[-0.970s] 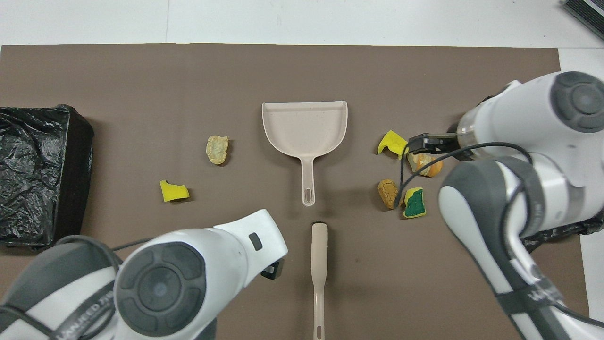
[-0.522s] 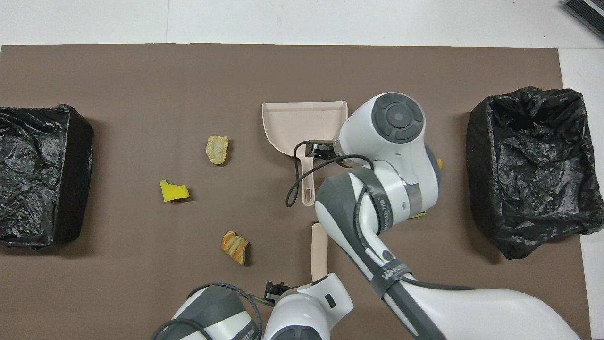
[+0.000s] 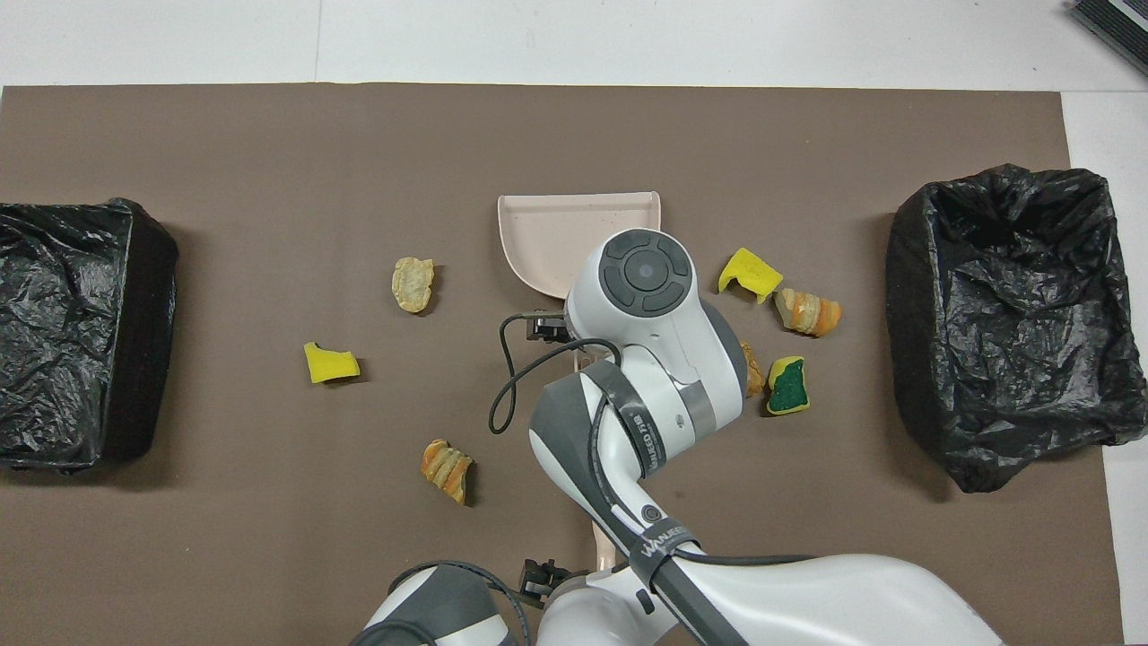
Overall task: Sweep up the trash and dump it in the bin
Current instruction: 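Grasp the beige dustpan handle with the right gripper and lift it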
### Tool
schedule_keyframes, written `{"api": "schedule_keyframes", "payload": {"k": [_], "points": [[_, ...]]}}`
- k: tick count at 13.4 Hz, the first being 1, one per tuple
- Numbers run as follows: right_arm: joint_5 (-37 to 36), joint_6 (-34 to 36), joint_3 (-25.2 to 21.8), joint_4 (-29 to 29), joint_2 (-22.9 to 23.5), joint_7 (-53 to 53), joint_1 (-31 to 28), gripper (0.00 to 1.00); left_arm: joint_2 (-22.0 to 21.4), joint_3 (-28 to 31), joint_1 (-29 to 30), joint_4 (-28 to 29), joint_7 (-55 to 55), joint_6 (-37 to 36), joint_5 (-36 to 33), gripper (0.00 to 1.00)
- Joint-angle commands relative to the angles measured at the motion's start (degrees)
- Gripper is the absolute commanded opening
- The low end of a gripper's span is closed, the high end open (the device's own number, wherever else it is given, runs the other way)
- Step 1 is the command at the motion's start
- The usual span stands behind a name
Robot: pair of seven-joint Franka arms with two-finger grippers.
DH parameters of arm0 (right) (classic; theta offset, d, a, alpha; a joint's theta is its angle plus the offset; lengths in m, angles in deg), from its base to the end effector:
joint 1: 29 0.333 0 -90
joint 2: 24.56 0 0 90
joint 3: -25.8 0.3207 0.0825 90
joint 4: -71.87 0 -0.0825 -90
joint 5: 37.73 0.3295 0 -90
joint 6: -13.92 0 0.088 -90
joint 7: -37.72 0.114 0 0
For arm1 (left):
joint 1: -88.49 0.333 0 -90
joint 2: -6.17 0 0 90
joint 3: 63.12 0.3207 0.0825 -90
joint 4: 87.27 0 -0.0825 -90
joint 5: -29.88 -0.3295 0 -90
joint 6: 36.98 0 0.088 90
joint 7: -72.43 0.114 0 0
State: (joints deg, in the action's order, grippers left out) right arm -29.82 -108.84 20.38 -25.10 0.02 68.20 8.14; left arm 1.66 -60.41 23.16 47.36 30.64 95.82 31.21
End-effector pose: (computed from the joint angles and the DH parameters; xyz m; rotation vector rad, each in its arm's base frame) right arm 0.5226 0.3391 0.3773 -3.0618 0.0655 0.0302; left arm 0.2091 -0.4046 0.4002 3.0450 -0.5356 0.0184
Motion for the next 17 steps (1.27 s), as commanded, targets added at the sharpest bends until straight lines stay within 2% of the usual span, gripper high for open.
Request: {"api": "schedule_keyframes", "payload": {"k": [1, 3, 5, 8, 10, 11, 17], "points": [[0.09, 0.14, 0.06, -0.86, -0.23, -1.38, -0.39, 0.73, 0.2, 0.89, -1.47, 1.6, -1.1, 2.55, -0.45, 1.0], [0.18, 0.58, 0.06, -0.68, -0.23, -1.38, -0.39, 0.0, 3.1, 0.89, -3.22, 1.25, -1.19, 3.95, -0.36, 1.0], [-0.87, 0.94, 0.06, -0.16, -0.31, -2.25, -0.31, 0.0, 3.29, 1.06, -3.23, 0.81, -1.89, 3.43, -0.36, 1.0], [0.0, 0.76, -0.11, 0.29, -1.19, -17.34, -1.1, 0.0, 3.29, 1.07, -3.32, 0.81, -2.34, 3.34, -0.45, 0.99], [-1.14, 1.55, -0.38, -0.06, -3.82, -24.19, -3.45, 0.0, 3.2, 1.07, -3.32, 0.72, -2.51, 2.38, -0.45, 0.9], [-1.23, 3.29, -0.47, -0.24, -5.22, -30.5, -4.43, 0.0, 3.02, 1.07, -3.32, 0.55, -2.77, 1.77, -0.71, 0.81], [-5.18, 16.91, -0.56, -0.59, -13.14, -57.67, -11.19, 0.0, 3.02, 1.07, -3.32, 0.02, -2.86, 1.32, -2.98, 0.54]]}}
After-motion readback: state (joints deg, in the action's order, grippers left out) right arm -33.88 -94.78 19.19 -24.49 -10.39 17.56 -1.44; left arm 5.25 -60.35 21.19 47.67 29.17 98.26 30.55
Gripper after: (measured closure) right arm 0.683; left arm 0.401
